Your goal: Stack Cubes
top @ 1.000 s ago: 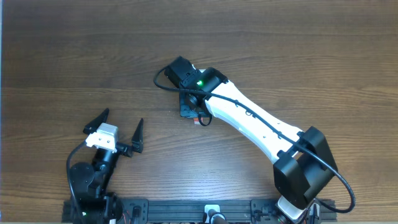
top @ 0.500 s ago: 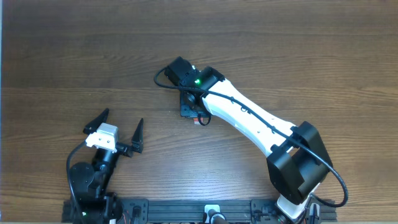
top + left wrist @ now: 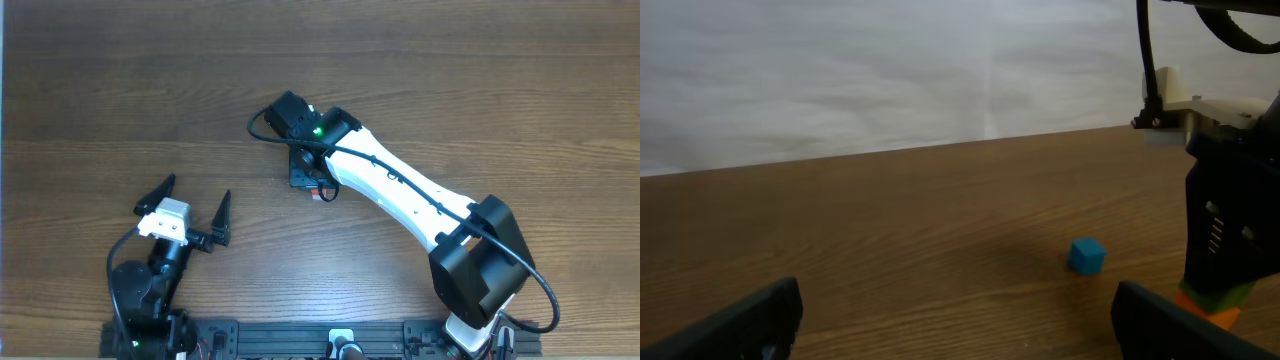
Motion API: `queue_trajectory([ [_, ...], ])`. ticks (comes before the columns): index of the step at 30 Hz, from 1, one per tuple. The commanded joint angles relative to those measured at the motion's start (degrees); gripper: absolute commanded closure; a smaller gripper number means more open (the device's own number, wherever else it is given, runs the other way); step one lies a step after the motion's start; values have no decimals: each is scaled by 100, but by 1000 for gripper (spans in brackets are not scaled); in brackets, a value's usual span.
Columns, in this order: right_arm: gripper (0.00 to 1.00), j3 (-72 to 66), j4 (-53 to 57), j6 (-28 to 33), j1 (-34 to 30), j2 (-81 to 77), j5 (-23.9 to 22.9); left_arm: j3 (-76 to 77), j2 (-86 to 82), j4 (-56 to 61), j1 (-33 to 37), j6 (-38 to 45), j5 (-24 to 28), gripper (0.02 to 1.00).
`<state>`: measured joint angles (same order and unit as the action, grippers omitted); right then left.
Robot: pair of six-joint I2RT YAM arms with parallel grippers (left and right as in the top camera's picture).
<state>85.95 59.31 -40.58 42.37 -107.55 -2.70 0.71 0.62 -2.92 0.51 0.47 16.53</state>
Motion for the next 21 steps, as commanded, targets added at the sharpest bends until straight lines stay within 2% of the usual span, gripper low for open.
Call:
queue_trajectory([
  [1,759,-57,-13,-55,-31,-50,-11,-37,-28,15,35,76,55,18],
  [4,698,-59,-11,-55,-26,-50,-9,-37,-31,15,35,76,57,18],
  [12,614,-61,4,-55,-26,-52,11,-37,-31,15,35,76,55,18],
  [20,18,-48,-39,-55,-61,-52,4,-37,-31,15,35,76,55,20],
  [21,7,-20,-31,-50,-76,-52,-13,-37,-28,15,35,76,57,18],
])
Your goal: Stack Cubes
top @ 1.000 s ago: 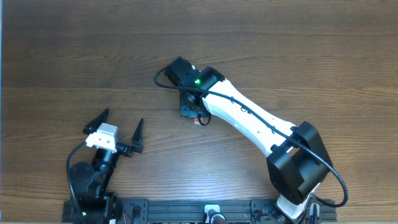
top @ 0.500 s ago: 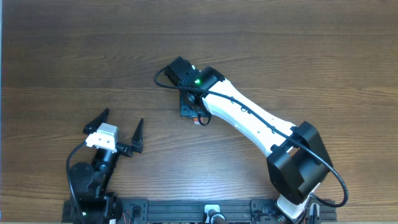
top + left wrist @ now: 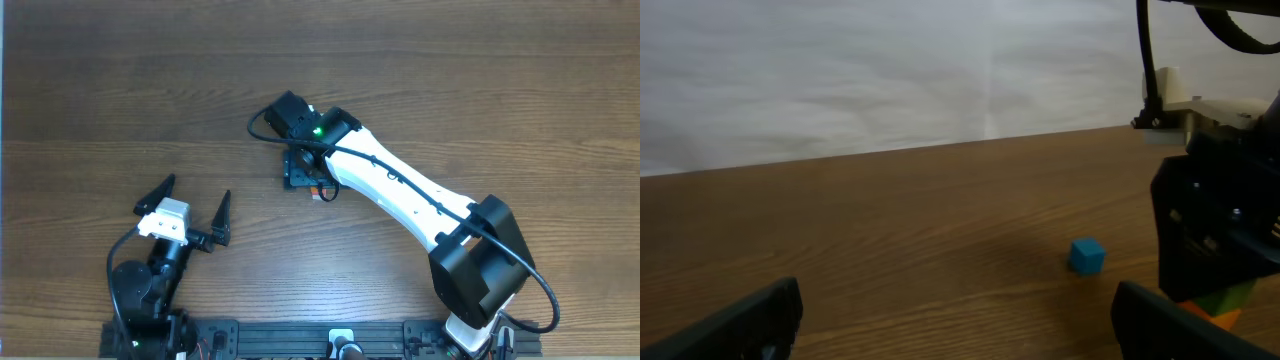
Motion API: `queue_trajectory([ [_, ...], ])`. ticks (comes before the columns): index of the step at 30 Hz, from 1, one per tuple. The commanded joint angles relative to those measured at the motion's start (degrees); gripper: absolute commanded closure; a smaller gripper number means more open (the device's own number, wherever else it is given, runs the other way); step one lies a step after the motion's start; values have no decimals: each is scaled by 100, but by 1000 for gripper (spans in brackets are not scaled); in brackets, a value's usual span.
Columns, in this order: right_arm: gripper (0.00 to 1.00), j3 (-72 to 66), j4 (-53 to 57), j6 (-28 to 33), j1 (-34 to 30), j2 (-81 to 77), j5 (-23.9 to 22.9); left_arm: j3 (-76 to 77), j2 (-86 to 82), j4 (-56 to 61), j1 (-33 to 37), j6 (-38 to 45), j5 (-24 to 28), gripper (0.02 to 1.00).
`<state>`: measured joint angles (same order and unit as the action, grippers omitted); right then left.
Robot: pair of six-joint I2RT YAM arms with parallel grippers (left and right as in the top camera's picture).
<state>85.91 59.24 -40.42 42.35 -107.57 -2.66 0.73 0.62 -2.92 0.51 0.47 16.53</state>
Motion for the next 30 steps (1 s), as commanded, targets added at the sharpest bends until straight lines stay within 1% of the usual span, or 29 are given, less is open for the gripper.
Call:
queue_trajectory([
  [1,7,39,7,-63,-98,-50,-52,-39,-28,15,35,76,55,18],
  [3,9,348,155,96,-177,-50,-192,-39,-31,15,35,76,57,18],
  [5,9,922,437,334,-264,-63,-459,-39,-31,15,35,76,57,18],
  [7,7,1423,654,520,-339,-155,-629,-39,-31,15,35,76,55,18],
  [11,7,2494,1084,839,-531,-660,-623,-39,-28,15,35,76,57,18],
  [12,7,2896,1279,911,-638,-984,-610,-39,-31,15,35,76,55,20],
  [14,9,3071,1346,949,-719,-1259,-540,-39,-31,15,35,76,55,18],
  [17,7,3093,1294,1043,-831,-1681,-295,-39,-31,15,35,76,55,18],
  [20,7,3091,1202,1056,-929,-2011,-197,-39,-28,15,35,76,55,18],
  [23,7,3091,992,1073,-992,-2334,92,-39,-31,15,35,76,55,18],
  [30,9,3088,758,1071,-1043,-2763,138,-39,-31,15,35,76,57,18],
])
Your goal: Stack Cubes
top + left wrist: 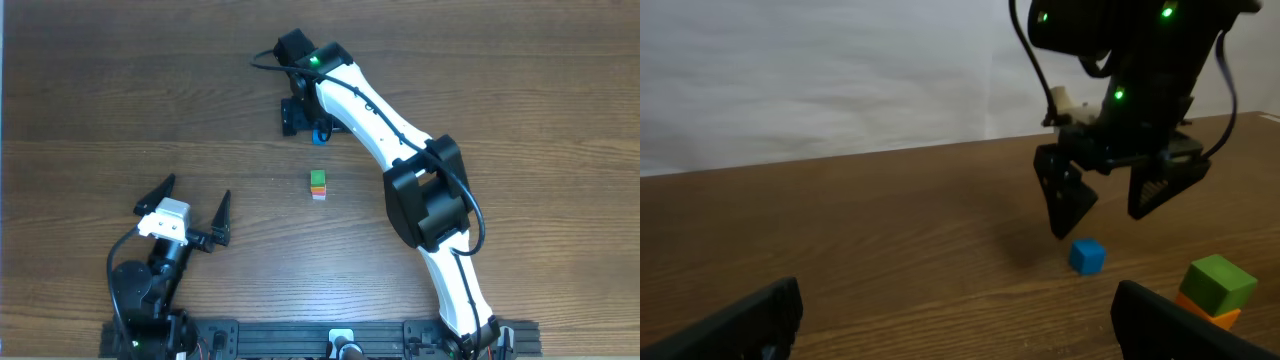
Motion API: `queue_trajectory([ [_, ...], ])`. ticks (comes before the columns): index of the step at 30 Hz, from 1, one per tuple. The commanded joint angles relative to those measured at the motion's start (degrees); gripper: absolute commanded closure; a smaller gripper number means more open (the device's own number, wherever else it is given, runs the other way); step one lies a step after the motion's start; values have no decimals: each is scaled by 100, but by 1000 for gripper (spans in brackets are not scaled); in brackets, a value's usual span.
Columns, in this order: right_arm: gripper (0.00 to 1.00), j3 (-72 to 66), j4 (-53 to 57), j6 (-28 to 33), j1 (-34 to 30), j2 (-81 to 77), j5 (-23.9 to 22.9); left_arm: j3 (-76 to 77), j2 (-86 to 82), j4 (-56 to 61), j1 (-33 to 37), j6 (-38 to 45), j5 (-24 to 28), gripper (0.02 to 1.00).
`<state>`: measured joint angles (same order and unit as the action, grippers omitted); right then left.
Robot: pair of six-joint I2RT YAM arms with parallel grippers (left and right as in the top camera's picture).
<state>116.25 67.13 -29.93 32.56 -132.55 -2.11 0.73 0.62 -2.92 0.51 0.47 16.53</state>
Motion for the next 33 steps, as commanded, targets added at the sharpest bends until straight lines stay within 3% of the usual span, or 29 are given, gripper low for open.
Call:
queue_trajectory([
  [1,9,52,-31,22,-72,-308,81,-39,-31,15,35,76,55,18],
  [12,88,22,-94,20,-153,-522,83,-39,-31,15,35,76,55,20],
  [18,200,22,-181,22,-177,-623,186,-39,-28,15,35,76,57,18],
  [20,272,22,-190,22,-177,-623,188,-39,-31,15,35,76,55,18],
  [28,840,22,-201,22,-177,-623,256,-39,-31,15,35,76,55,18],
  [33,974,22,-201,22,-175,-623,273,-39,-28,15,35,76,55,20],
])
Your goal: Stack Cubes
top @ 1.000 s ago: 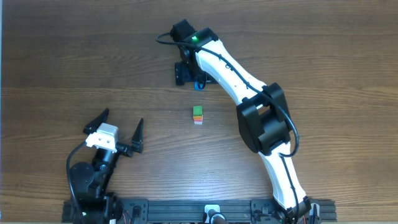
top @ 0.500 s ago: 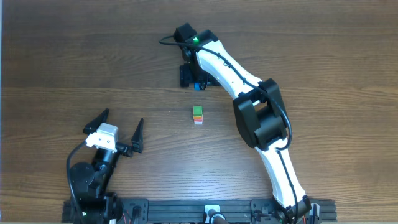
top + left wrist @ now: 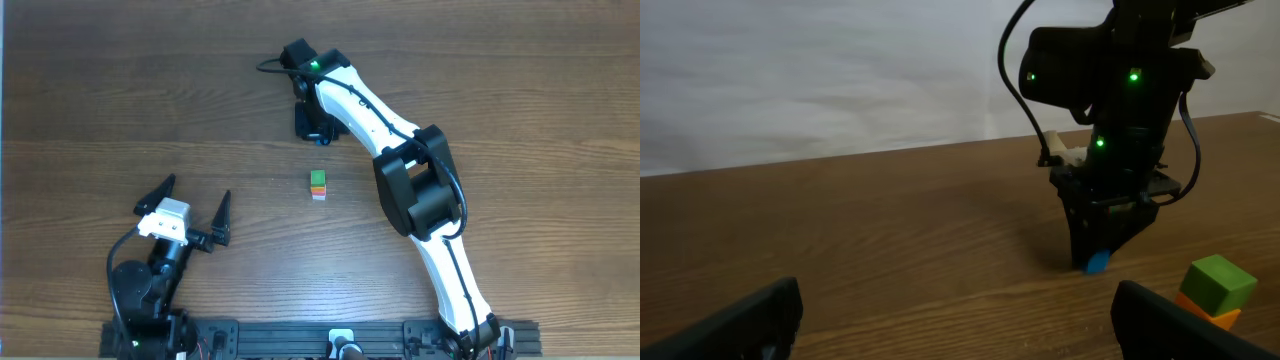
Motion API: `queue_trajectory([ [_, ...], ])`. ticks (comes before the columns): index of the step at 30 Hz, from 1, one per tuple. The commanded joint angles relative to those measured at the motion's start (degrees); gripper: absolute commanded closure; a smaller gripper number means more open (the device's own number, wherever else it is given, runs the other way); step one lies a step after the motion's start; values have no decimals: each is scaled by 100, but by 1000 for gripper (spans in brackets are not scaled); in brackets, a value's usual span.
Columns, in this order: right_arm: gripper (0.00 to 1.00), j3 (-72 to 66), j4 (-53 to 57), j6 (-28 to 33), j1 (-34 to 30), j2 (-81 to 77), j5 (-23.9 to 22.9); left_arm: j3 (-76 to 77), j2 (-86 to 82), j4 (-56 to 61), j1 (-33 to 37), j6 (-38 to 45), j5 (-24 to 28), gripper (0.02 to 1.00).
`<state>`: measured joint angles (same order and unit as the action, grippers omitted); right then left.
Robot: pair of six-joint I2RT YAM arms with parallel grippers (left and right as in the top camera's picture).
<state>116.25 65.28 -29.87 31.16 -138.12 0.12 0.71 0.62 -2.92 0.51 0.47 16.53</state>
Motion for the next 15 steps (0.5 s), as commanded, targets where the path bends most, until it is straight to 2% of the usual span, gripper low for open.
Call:
queue_trajectory([
  [1,989,22,-15,15,-33,-66,48,-37,-28,15,35,76,57,20],
  [8,989,44,66,17,-31,328,13,-37,-31,15,35,76,55,18],
  [15,989,44,420,15,131,1425,-361,-37,-31,15,35,76,55,18],
])
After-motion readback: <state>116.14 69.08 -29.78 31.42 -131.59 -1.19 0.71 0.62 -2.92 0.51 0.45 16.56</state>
